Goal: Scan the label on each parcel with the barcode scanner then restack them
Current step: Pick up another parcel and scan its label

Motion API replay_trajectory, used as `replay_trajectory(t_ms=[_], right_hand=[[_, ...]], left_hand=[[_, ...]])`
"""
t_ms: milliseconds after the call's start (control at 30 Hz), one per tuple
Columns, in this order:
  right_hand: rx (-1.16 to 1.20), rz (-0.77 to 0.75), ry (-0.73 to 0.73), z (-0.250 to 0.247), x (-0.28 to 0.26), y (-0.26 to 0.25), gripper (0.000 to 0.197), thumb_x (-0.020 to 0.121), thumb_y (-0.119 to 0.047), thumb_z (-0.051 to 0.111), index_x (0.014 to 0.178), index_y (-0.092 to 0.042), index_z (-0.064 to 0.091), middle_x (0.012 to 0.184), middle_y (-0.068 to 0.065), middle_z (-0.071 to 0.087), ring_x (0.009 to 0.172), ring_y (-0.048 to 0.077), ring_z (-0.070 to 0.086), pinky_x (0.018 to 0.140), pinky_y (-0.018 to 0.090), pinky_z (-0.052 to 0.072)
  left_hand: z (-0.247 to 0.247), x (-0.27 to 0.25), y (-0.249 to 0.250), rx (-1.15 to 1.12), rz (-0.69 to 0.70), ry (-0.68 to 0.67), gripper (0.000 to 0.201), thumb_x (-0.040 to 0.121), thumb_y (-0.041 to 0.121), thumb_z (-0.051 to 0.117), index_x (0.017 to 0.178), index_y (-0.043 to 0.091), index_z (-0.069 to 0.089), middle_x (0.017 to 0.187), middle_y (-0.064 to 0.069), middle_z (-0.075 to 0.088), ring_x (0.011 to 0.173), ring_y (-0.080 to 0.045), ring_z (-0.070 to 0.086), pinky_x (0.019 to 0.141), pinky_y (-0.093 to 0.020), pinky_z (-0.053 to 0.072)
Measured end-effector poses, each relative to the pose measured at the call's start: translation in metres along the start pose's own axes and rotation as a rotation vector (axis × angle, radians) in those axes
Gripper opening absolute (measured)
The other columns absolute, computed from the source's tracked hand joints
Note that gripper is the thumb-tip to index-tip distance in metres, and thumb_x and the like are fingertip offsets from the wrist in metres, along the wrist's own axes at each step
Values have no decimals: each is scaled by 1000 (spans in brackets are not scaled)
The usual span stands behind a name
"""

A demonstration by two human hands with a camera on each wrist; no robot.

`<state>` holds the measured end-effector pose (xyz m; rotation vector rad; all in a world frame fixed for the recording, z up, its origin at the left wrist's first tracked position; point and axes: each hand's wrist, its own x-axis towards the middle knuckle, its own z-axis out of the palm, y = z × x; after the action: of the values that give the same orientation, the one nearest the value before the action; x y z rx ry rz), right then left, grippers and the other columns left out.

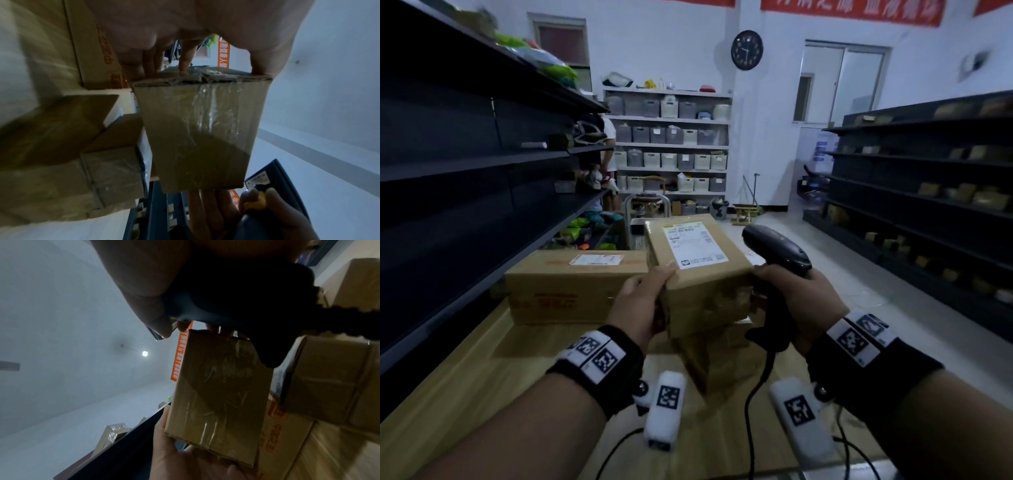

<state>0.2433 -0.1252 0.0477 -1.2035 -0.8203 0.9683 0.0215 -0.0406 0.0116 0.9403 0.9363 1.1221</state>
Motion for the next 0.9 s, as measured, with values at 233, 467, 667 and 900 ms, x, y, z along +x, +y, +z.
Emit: replay_trajectory(t_ms=[233,467,667,900], right_hand=[[-17,12,85,-21,16,7,29,82,-24,88,107,-12,79,119,32,76,104,50,77,76,64,66],[10,-52,78,-30,17,7,15,92,-17,83,104,-11,77,82,11,69,80,31,67,79,48,60],[94,-67,-18,-16,3,14,8,94,-13,79,100,-9,77,78,12,67,70,27,64,71,44,53],[93,-65,-50,3,-6,19,19,95,-12,77,111,-3,74,83,13,71,69,25,70,72,45,59]], left_hand=[[32,16,-6,176,-152,-28,56,92,74,71,114,23,68,124,-14,76,116,-36,68,76,-41,47],[19,24,-9,108,-168,-28,63,90,80,69,118,24,75,114,-13,85,116,-40,75,109,-59,55],[14,13,-9,-43,-181,-23,46,96,50,79,128,18,72,126,-22,80,118,-43,73,103,-63,59],[-27,13,-12,-140,-135,100,51,89,45,85,128,17,68,123,-24,77,116,-45,73,103,-65,59]])
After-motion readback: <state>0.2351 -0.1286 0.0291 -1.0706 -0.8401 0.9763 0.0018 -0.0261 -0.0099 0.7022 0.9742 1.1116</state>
